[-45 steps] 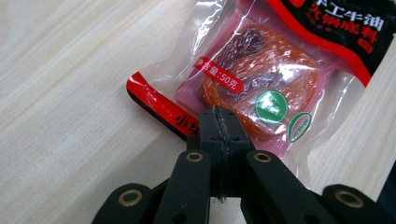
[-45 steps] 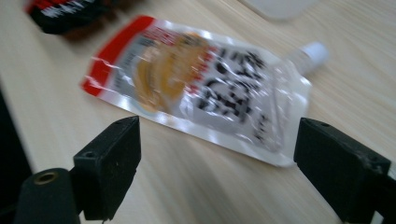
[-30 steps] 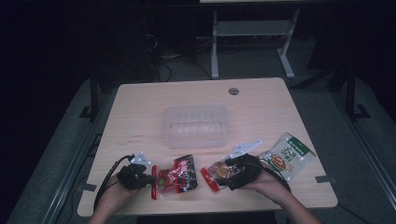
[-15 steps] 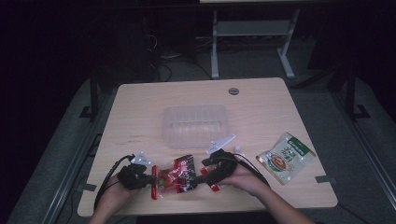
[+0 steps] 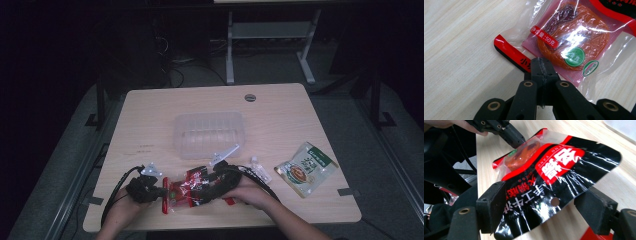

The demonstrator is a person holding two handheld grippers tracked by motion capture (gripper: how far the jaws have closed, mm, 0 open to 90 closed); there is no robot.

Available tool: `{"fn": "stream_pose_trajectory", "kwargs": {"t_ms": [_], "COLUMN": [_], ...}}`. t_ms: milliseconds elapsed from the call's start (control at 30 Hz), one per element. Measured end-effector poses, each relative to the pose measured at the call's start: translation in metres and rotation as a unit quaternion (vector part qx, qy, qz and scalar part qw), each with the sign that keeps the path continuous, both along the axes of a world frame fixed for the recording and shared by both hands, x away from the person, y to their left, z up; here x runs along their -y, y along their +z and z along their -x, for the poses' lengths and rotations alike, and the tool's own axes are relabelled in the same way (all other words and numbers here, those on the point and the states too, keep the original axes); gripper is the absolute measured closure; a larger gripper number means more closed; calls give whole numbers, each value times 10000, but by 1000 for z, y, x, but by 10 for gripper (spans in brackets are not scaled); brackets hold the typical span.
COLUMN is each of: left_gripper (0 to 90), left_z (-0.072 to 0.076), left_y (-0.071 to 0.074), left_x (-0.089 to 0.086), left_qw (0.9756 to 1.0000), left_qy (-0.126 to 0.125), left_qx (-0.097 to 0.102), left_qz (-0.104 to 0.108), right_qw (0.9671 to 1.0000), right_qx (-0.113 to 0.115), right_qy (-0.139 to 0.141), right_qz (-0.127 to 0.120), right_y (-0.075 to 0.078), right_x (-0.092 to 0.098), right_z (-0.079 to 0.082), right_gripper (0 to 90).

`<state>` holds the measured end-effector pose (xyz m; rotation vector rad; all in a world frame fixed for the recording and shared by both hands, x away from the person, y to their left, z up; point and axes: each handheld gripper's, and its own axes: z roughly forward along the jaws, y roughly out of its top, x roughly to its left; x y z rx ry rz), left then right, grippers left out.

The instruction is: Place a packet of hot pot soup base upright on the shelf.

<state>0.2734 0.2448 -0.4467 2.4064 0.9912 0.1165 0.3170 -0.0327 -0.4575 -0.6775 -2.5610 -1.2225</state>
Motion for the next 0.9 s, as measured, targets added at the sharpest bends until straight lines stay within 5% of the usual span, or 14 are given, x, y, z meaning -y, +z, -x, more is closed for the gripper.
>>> {"fn": "stream_pose_trajectory", "kwargs": {"t_ms": [200, 900], "left_gripper": [898, 898], "left_z": [0, -1], "left_y": [0, 0], "left_x": [0, 0], "left_qw": [10000, 10000], "left_qy": [15, 36], "left_qx": [-6, -17], "left_qz": [4, 53], "right_qw": [10000, 9992], "right_qx": [12, 288], "right_qy": [45, 185], "right_qz": [-3, -219], "right_y": [0, 1], "right_x": [-3, -13], "right_z": [1, 2], "right_gripper": [303, 756]}}
